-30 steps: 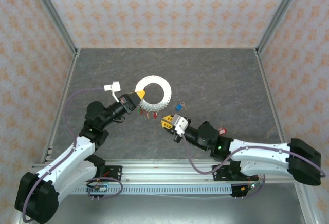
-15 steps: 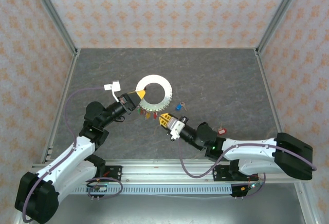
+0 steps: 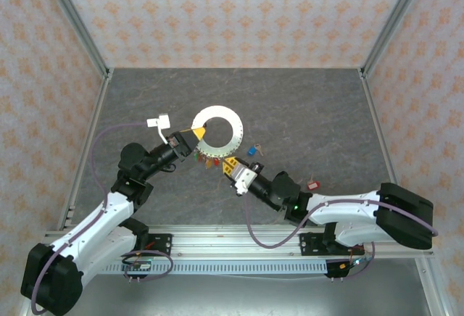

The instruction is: Put the keys on the keyring

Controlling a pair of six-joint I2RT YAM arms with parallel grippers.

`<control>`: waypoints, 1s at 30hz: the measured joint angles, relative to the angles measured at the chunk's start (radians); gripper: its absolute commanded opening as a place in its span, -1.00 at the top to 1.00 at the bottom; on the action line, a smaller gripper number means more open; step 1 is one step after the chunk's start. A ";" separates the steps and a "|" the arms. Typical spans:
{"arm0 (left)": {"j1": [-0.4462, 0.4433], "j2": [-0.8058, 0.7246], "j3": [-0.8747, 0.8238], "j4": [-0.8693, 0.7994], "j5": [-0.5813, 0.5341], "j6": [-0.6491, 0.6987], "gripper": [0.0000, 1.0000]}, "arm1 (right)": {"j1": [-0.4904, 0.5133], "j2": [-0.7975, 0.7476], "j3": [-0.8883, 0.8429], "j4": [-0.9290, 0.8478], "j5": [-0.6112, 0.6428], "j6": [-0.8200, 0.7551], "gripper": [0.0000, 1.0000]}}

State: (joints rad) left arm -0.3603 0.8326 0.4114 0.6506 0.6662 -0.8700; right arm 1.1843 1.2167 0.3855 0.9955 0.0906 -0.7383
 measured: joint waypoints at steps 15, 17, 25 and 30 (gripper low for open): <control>0.000 -0.039 0.001 -0.056 -0.037 0.005 1.00 | 0.000 0.001 0.006 0.000 -0.032 0.032 0.73; 0.000 -0.039 0.001 -0.064 -0.044 0.005 1.00 | 0.000 0.001 0.006 0.000 -0.035 0.035 0.73; 0.000 -0.039 0.001 -0.074 -0.051 0.005 1.00 | 0.000 0.011 0.018 0.000 -0.034 0.039 0.68; 0.000 -0.043 0.001 -0.078 -0.055 0.006 1.00 | 0.000 0.026 0.026 0.000 -0.023 0.038 0.60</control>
State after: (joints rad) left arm -0.3603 0.7895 0.4122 0.5724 0.6113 -0.8642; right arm 1.1843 1.2430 0.4114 0.9955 0.0681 -0.7002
